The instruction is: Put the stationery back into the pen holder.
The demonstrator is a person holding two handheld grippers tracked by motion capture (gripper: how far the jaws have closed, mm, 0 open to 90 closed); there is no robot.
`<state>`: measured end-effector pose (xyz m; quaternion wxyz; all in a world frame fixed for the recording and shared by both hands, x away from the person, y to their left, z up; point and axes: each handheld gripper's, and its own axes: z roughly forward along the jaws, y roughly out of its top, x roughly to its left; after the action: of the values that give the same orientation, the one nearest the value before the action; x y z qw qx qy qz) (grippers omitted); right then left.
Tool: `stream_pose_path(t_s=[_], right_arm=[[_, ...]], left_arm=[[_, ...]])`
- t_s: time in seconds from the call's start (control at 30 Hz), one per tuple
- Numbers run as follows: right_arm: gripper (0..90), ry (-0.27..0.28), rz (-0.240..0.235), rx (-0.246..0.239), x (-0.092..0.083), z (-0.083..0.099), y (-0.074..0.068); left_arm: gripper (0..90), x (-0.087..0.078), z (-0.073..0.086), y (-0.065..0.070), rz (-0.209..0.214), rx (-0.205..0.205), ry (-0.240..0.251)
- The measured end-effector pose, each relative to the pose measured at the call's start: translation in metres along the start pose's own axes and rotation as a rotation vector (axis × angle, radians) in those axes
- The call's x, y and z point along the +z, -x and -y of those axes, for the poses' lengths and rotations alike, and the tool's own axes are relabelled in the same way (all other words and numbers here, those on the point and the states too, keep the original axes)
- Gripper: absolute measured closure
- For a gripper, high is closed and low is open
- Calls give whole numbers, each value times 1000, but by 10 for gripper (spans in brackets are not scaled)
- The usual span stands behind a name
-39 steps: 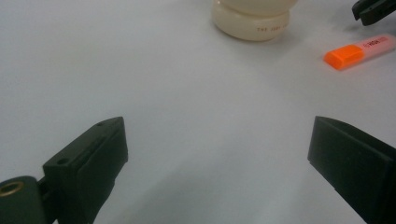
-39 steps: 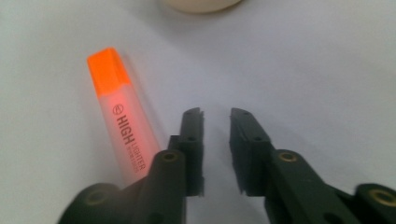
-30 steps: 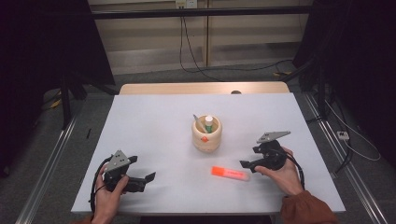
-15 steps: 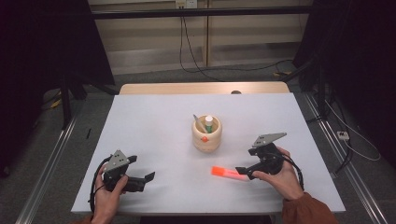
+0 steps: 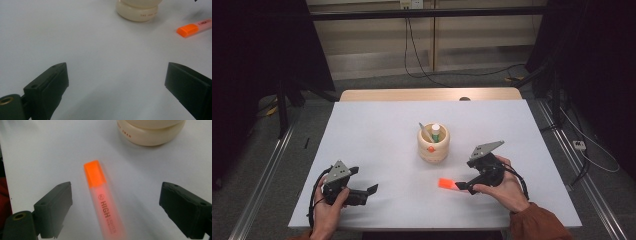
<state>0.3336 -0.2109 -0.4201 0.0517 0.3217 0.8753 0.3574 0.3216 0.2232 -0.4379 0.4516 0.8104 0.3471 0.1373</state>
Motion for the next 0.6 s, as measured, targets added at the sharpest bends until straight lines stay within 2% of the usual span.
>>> stream_pose_path(t_s=[0.1, 0.6], right_arm=[[111, -1, 1, -10, 2, -4, 1], [119, -37, -57, -46, 17, -32, 4]], left_arm=[[49, 0, 0, 0, -7, 0, 1], [50, -1, 0, 0, -8, 4, 1]])
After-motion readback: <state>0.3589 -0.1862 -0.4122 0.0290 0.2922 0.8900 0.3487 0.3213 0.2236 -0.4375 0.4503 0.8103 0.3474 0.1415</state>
